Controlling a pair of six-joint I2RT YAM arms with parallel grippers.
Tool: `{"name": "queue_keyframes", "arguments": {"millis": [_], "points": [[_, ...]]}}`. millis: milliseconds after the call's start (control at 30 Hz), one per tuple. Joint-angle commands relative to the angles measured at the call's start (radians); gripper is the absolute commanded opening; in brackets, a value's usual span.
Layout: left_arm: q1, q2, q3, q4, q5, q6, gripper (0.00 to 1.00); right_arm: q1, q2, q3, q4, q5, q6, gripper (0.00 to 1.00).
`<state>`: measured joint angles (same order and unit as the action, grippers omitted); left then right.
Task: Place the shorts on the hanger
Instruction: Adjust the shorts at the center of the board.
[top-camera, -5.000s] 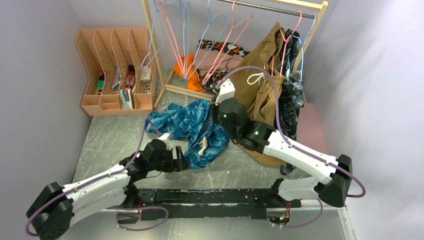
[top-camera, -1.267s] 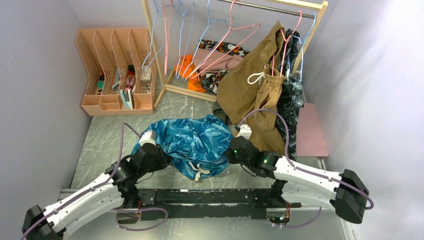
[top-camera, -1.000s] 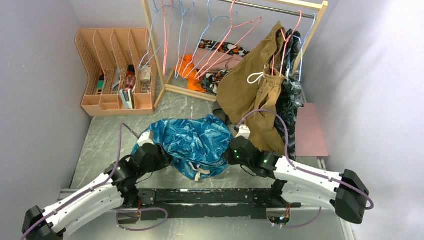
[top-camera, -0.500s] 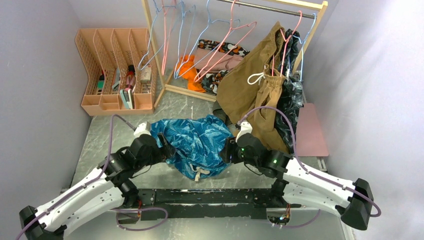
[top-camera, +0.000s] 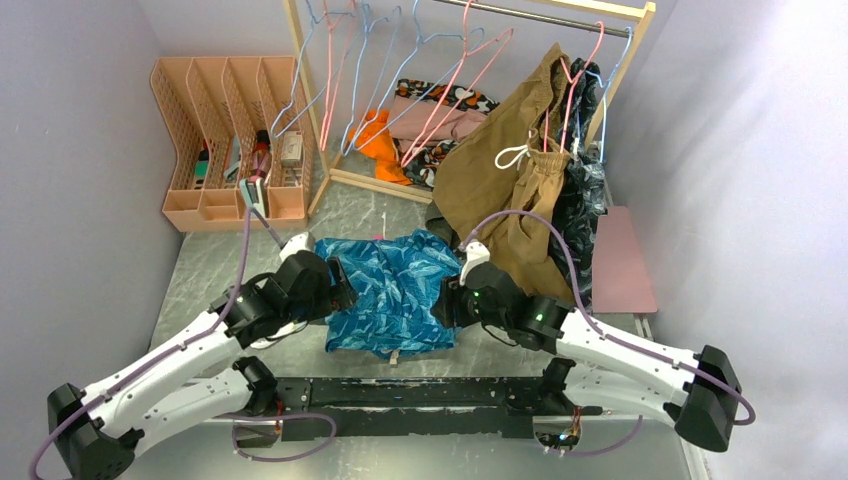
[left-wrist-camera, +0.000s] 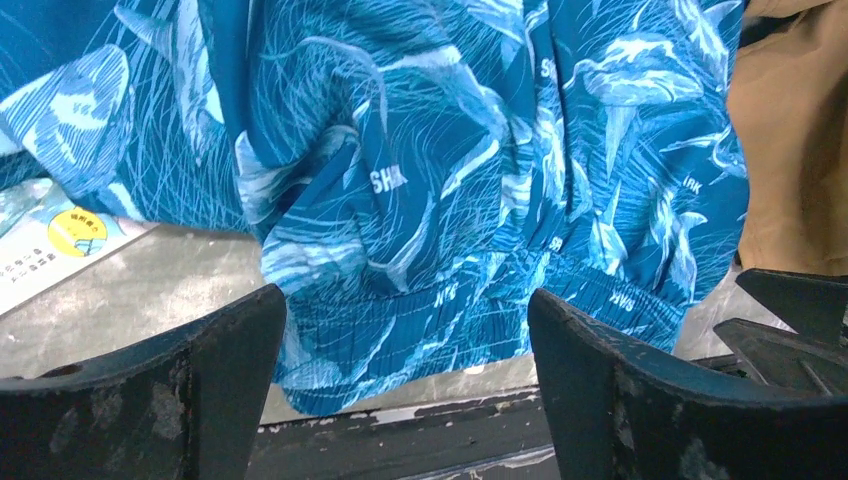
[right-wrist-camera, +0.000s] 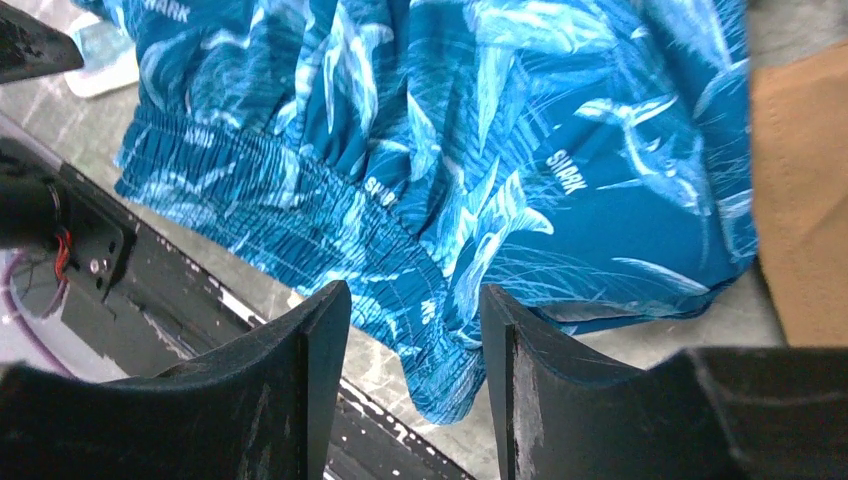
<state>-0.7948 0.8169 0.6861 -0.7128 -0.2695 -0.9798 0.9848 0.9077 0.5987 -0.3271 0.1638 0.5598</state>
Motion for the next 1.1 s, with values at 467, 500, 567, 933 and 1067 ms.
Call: {"name": "queue_keyframes", "arguments": {"millis": [467, 500, 567, 933, 1067], "points": [[0.003, -0.093, -0.11, -0.067, 0.078, -0.119, 0.9, -0.003, 0.129, 0.03, -0.106, -0.006, -0.014, 0.55], [0.003, -0.081, -0.113, -0.06, 0.08, -0.116, 0.9, -0.003, 0.128, 0.032, -0.112, 0.005, -0.005, 0.55], [0.004, -0.062, -0.117, -0.044, 0.082, -0.11, 0.9, -0.003, 0.12, 0.03, -0.119, 0.02, 0.007, 0.55], [0.004, 0.032, -0.122, 0.082, 0.115, -0.049, 0.59, -0.003, 0.123, 0.023, -0.118, 0.047, 0.006, 0.5], [0.004, 0.05, -0.122, 0.105, 0.119, -0.033, 0.39, -0.003, 0.121, 0.023, -0.113, 0.044, 0.008, 0.49]]}}
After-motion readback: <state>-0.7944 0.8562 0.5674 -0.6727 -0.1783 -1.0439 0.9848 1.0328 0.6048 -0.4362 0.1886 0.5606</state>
